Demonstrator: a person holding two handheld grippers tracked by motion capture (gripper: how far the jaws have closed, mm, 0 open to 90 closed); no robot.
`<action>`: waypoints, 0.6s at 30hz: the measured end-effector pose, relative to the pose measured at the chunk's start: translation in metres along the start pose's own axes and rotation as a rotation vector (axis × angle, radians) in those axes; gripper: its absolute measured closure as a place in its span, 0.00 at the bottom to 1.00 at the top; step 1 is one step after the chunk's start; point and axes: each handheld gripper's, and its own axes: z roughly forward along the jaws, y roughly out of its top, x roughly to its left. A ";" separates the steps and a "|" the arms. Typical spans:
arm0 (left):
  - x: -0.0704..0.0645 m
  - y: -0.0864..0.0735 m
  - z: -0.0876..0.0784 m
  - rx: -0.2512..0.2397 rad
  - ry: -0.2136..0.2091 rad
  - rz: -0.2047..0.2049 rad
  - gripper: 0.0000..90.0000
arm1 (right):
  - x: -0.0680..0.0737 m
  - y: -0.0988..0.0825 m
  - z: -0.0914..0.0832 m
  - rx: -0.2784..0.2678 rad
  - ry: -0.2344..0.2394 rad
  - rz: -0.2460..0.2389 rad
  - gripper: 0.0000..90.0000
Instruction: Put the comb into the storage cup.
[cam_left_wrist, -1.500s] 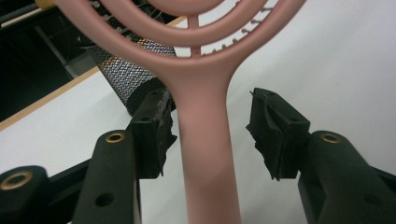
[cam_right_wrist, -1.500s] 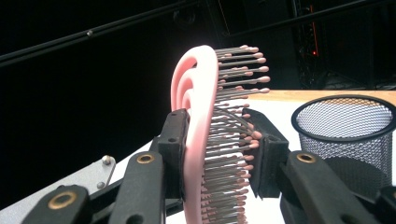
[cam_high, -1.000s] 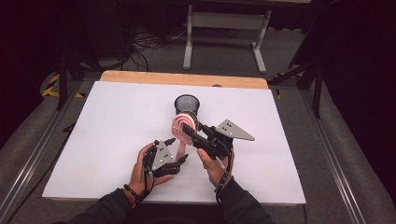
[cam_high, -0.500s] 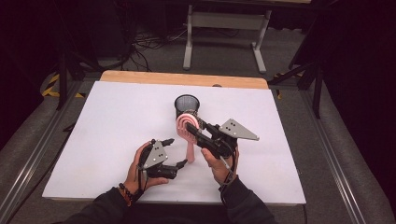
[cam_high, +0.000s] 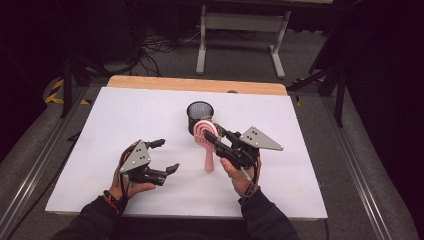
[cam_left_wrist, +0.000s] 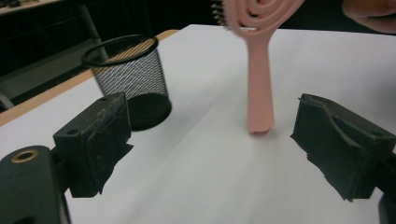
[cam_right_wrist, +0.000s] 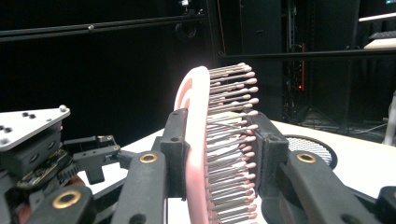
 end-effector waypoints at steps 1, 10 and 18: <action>0.003 -0.001 -0.002 0.000 0.007 0.002 0.13 | 0.000 0.000 -0.001 -0.001 0.000 -0.005 0.71; 0.012 -0.014 -0.022 0.030 -0.008 0.036 0.09 | -0.003 0.002 -0.005 -0.003 -0.003 -0.022 0.71; 0.017 -0.027 -0.041 0.042 0.002 0.034 0.09 | -0.007 0.004 -0.009 -0.009 -0.015 -0.023 0.71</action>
